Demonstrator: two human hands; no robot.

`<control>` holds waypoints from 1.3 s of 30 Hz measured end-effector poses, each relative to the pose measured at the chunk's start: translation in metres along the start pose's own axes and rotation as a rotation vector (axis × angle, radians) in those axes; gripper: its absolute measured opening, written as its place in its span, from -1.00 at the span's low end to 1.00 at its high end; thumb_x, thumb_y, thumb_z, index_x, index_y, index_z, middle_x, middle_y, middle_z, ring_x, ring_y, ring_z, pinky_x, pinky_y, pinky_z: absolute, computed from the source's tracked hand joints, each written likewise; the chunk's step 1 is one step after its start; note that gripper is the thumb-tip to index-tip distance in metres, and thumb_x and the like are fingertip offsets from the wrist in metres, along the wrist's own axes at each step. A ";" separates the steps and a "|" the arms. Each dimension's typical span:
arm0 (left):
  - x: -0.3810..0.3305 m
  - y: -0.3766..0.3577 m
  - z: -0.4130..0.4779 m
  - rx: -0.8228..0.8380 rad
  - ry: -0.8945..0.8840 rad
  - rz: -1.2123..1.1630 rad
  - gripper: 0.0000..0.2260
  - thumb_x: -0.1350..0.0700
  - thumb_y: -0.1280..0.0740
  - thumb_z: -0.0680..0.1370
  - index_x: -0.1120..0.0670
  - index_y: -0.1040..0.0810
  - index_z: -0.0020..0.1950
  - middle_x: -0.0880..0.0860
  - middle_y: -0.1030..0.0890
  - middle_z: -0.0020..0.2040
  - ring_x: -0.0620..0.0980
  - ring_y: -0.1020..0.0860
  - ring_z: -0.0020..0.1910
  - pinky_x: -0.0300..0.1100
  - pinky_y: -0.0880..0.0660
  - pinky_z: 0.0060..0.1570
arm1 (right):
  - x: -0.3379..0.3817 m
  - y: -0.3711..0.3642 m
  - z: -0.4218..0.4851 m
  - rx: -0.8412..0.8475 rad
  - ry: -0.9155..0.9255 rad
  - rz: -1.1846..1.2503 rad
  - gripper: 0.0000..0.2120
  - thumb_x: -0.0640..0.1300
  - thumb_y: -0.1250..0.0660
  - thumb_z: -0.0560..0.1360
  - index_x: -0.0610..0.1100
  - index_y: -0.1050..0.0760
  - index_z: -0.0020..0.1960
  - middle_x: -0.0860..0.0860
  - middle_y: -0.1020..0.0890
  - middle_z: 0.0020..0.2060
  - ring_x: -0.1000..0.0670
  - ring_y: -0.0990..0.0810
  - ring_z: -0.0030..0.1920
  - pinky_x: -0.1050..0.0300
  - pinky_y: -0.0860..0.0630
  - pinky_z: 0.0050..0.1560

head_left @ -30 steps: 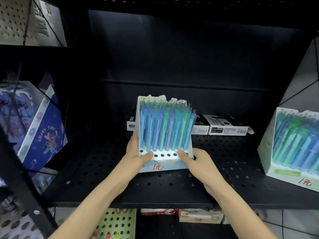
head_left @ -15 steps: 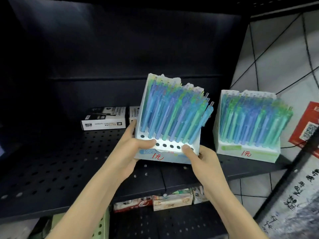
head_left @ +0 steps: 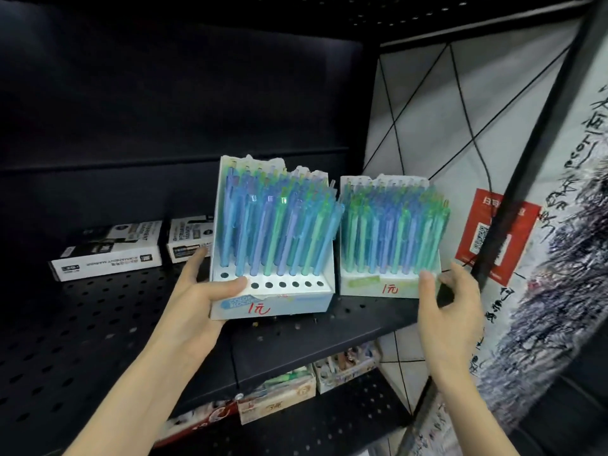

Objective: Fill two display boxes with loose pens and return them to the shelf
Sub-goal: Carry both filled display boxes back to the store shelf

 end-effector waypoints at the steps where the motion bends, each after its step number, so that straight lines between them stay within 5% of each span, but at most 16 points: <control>1: 0.001 0.000 0.001 -0.001 0.000 -0.010 -0.18 0.36 -0.38 0.21 -0.04 -0.29 0.44 0.07 -0.66 0.09 0.09 -0.64 0.02 0.10 -0.50 0.09 | -0.003 0.001 0.006 -0.017 0.009 0.008 -0.55 0.08 -0.23 0.54 -0.12 -0.35 0.35 -0.02 -0.52 0.16 0.00 -0.48 0.18 0.03 -0.42 0.17; 5: 0.011 0.005 0.005 -0.037 0.017 -0.051 -0.27 0.40 -0.34 0.28 0.01 -0.32 0.42 0.09 -0.66 0.07 0.10 -0.65 -0.02 0.04 -0.54 -0.09 | -0.006 0.002 0.024 -0.053 0.058 -0.004 -0.61 -0.02 -0.15 0.58 -0.18 -0.39 0.34 -0.06 -0.53 0.19 -0.03 -0.53 0.12 -0.05 -0.48 0.16; 8: 0.015 0.006 0.008 -0.041 0.020 -0.048 -0.27 0.38 -0.34 0.27 0.01 -0.33 0.42 0.10 -0.63 0.12 0.10 -0.65 -0.01 -0.03 -0.59 -0.20 | -0.025 -0.019 0.033 0.093 -0.034 -0.015 -0.61 -0.05 -0.08 0.61 -0.15 -0.37 0.38 -0.06 -0.51 0.29 -0.07 -0.47 0.28 -0.04 -0.39 0.29; 11: 0.017 0.006 0.011 -0.036 0.012 -0.041 -0.35 0.42 -0.28 0.38 -0.01 -0.33 0.41 0.10 -0.62 0.16 0.10 -0.65 0.02 -0.06 -0.61 -0.22 | -0.036 -0.033 0.041 0.195 -0.108 0.132 -0.58 0.05 -0.02 0.59 -0.07 -0.44 0.32 0.01 -0.58 0.19 -0.02 -0.52 0.22 -0.11 -0.45 0.24; 19: 0.024 0.002 0.012 -0.067 -0.025 -0.040 -0.37 0.39 -0.28 0.34 -0.01 -0.40 0.37 0.09 -0.62 0.16 0.11 -0.62 0.08 -0.01 -0.60 -0.09 | -0.027 -0.048 0.052 0.455 -0.060 0.247 -0.66 -0.17 -0.07 0.63 -0.05 -0.43 0.34 0.14 -0.57 0.18 0.22 -0.50 0.19 0.23 -0.41 0.26; 25: 0.016 0.006 -0.006 -0.129 -0.110 0.004 -0.37 0.37 -0.28 0.31 -0.02 -0.42 0.35 0.05 -0.63 0.15 0.11 -0.61 0.11 0.17 -0.53 -0.01 | -0.023 -0.050 0.049 0.467 0.020 0.157 -0.67 -0.19 -0.04 0.63 -0.14 -0.50 0.26 0.01 -0.64 0.01 0.23 -0.52 -0.15 0.51 -0.37 -0.19; 30: -0.001 0.019 -0.031 -0.176 -0.166 0.004 -0.52 0.45 -0.13 0.47 0.00 -0.54 0.20 0.04 -0.65 0.10 0.06 -0.65 0.02 0.09 -0.56 -0.06 | -0.011 -0.044 0.033 0.467 0.065 0.138 -0.69 -0.18 -0.04 0.63 -0.12 -0.52 0.21 0.13 -0.59 -0.21 0.34 -0.51 -0.25 0.48 -0.35 -0.33; 34: -0.011 0.031 -0.050 -0.217 -0.167 0.001 -0.52 0.46 -0.10 0.49 -0.02 -0.68 -0.05 0.02 -0.69 0.00 0.02 -0.67 -0.06 0.03 -0.58 -0.09 | 0.003 -0.034 0.013 0.459 0.082 0.145 -0.68 -0.20 -0.05 0.63 -0.15 -0.51 0.25 0.10 -0.59 -0.19 0.41 -0.48 -0.25 0.52 -0.34 -0.32; 39: -0.017 0.049 -0.063 -0.230 -0.167 -0.014 -0.49 0.46 -0.14 0.46 0.04 -0.46 0.31 0.05 -0.63 0.14 0.05 -0.64 0.04 0.12 -0.55 -0.03 | 0.010 -0.012 -0.016 0.381 0.048 0.089 -0.68 0.00 -0.07 0.61 -0.01 -0.48 0.27 0.15 -0.61 -0.10 0.22 -0.53 -0.17 0.38 -0.38 -0.21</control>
Point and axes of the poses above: each hand's wrist, its own z-axis towards the middle knuckle, its own y-axis out of the back of the hand, x = y × z, the point moved 9 cm from there along z, towards the middle knuckle
